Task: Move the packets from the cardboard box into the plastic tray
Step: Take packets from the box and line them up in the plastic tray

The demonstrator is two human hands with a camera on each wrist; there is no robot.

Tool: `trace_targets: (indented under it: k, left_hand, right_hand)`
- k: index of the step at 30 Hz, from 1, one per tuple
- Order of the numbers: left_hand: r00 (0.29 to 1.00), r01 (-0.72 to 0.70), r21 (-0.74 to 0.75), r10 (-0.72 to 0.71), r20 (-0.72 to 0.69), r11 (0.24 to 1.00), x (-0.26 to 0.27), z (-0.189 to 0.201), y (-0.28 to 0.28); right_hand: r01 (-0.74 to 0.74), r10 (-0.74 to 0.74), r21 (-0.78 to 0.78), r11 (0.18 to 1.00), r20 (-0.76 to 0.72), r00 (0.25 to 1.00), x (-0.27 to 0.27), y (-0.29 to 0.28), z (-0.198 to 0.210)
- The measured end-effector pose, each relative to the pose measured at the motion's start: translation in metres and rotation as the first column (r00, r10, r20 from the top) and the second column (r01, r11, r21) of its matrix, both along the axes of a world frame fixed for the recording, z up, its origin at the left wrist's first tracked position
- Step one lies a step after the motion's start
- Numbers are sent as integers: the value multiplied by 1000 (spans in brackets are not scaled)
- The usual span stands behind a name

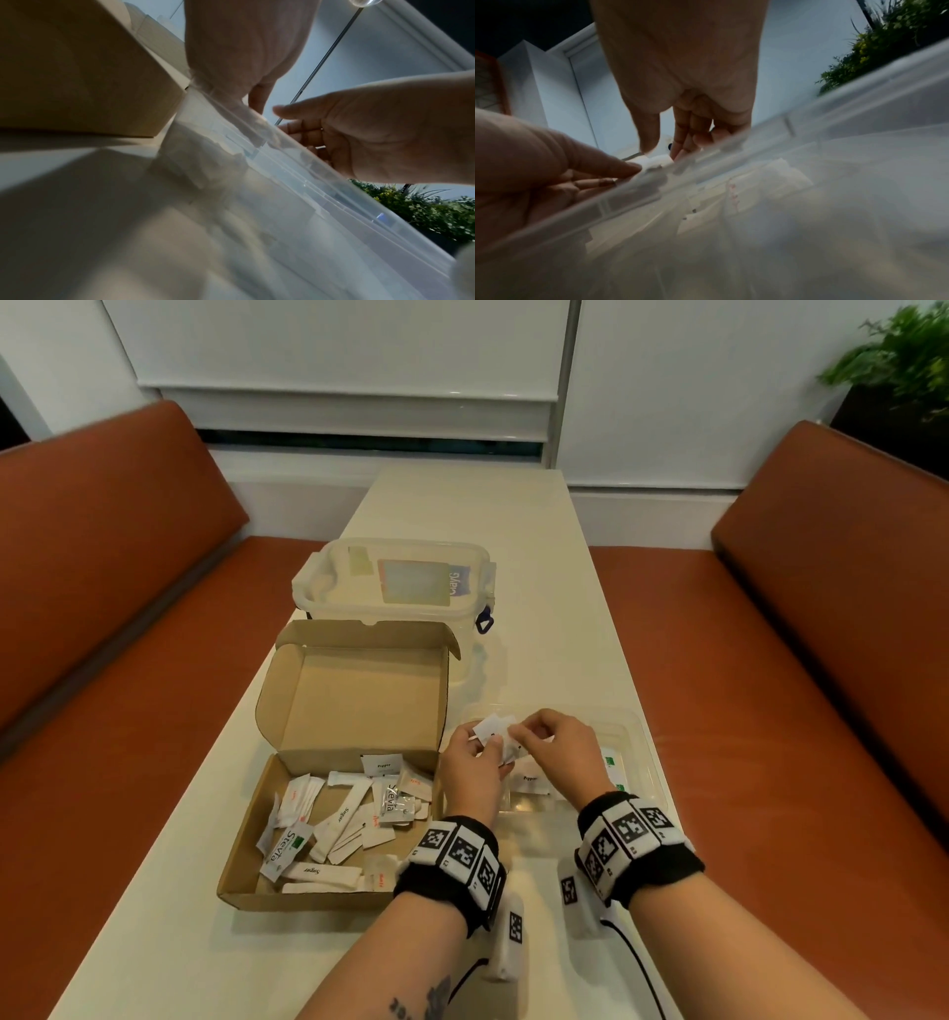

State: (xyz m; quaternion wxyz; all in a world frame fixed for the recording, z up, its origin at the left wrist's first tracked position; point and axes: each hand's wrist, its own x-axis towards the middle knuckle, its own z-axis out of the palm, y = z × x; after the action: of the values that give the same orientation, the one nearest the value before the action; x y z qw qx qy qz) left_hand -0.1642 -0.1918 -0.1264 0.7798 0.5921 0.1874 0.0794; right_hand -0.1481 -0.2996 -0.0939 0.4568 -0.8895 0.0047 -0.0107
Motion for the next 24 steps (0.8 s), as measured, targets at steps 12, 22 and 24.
trace_targets:
  k: [12,22,24]
  left_hand:
    - [999,-41,-12,41,-22,999,-1,2,-2]
    - [999,-39,-32,38,-28,999,-2,5,-1]
    - [999,-39,-27,38,-27,999,-3,6,-1]
  right_hand:
    - [32,-15,234,972,-74,997,-1,-16,5]
    - [-10,23,145,989,-94,995,-8,-52,14]
    - [-21,33,107,994,-111,993,-10,-59,14]
